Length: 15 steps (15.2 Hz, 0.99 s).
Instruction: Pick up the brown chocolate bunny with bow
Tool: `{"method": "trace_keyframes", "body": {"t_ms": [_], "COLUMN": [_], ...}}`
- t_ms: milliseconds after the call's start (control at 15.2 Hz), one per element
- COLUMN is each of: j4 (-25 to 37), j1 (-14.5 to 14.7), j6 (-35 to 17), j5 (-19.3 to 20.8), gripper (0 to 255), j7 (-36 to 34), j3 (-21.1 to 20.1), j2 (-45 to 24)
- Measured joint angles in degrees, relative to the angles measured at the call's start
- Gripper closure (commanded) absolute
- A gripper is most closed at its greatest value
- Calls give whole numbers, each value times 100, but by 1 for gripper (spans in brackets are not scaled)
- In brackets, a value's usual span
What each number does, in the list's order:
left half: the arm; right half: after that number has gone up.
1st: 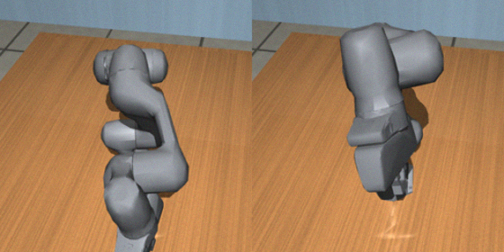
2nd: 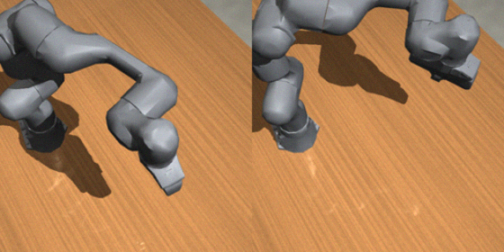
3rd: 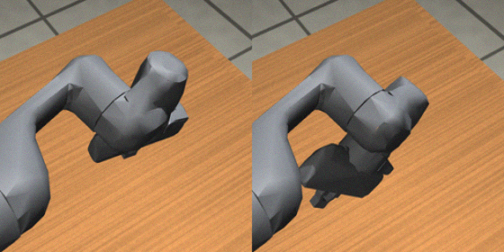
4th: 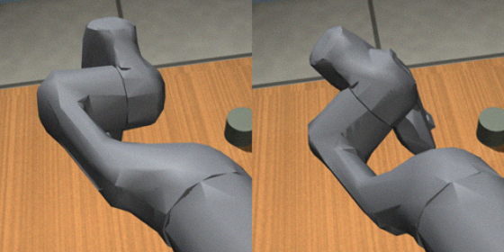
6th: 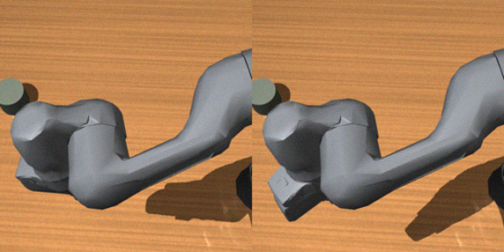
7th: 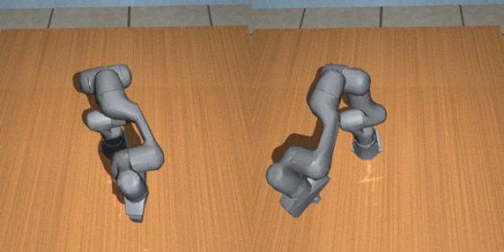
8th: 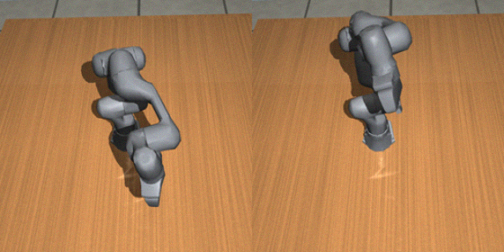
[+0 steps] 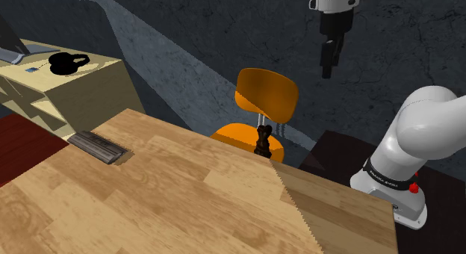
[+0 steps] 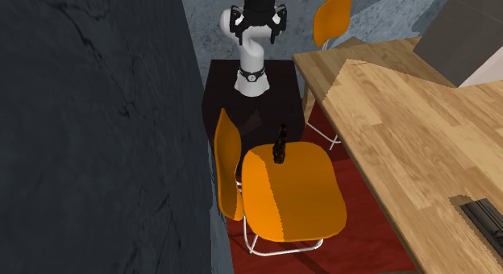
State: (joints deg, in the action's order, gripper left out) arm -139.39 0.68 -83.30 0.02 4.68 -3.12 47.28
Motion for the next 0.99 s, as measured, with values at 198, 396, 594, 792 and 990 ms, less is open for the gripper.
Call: {"method": "trace_keyframes", "body": {"t_ms": [198, 396, 594, 792, 990], "j4": [-176, -521, -796, -949, -1030], "j1": [11, 51, 96, 123, 154], "j6": [-283, -932, -1623, -2368, -3096], "j5": [-43, -160, -281, -373, -449], "gripper": [0, 0, 0, 0, 0], "j7": [-62, -227, -412, -594, -802], "j3": [-48, -192, -359, -531, -724], "j2": [-66, -258, -556, -1014, -1527]}}
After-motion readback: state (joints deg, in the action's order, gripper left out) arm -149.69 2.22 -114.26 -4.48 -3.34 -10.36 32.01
